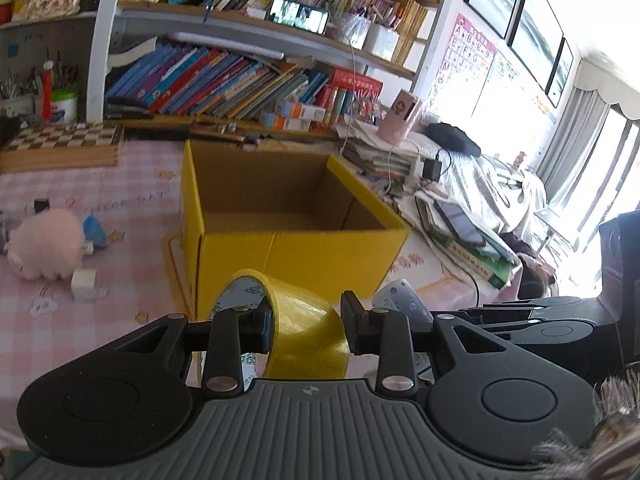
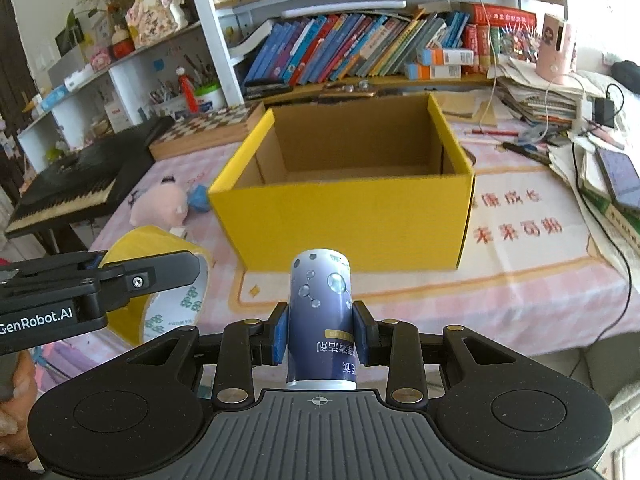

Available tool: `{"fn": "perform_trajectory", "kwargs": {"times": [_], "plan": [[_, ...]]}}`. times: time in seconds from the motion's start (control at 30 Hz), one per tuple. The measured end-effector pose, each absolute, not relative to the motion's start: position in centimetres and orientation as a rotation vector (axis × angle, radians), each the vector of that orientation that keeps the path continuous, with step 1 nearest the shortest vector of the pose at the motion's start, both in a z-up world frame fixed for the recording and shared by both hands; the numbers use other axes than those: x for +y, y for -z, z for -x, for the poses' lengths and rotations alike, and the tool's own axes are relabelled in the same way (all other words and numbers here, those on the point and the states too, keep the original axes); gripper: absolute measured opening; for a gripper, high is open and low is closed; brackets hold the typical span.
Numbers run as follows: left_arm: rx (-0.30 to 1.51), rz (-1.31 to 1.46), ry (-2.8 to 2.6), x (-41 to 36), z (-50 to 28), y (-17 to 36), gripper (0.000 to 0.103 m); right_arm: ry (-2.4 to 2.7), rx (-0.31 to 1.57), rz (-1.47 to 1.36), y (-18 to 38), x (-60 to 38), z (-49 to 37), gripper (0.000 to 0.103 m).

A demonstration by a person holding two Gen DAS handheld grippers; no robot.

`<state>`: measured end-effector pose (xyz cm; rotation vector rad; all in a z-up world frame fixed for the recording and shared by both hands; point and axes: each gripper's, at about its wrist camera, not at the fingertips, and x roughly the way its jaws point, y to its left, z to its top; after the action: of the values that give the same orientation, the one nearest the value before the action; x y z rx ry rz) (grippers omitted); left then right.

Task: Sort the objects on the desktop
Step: 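Carry the tape roll and spray bottle with both grippers over the yellow box, then open both grippers to drop the tape and bottle into the box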

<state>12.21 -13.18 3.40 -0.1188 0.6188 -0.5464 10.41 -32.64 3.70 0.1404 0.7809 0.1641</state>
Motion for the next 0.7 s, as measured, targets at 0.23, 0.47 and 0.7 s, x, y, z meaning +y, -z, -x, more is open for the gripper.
{"fn": "perform_trajectory", "kwargs": {"times": [0.23, 0.47, 0.7], "plan": [[0.536, 0.102, 0.532, -15.1, -14.8, -5.7, 0.03, -0.209, 0.708, -0.132, -5.9, -34.7, -13.7, 0.033], [0.471, 0.056, 0.517, -17.6, -18.0, -7.4, 0.03, -0.251, 0.641, -0.101, -7.1, -36.4, -18.4, 0.033], [0.466, 0.02, 0.508, -20.0, -21.8, -7.4, 0.03, -0.281, 0.654, -0.06, -6.0, -37.7, -23.2, 0.033]]}}
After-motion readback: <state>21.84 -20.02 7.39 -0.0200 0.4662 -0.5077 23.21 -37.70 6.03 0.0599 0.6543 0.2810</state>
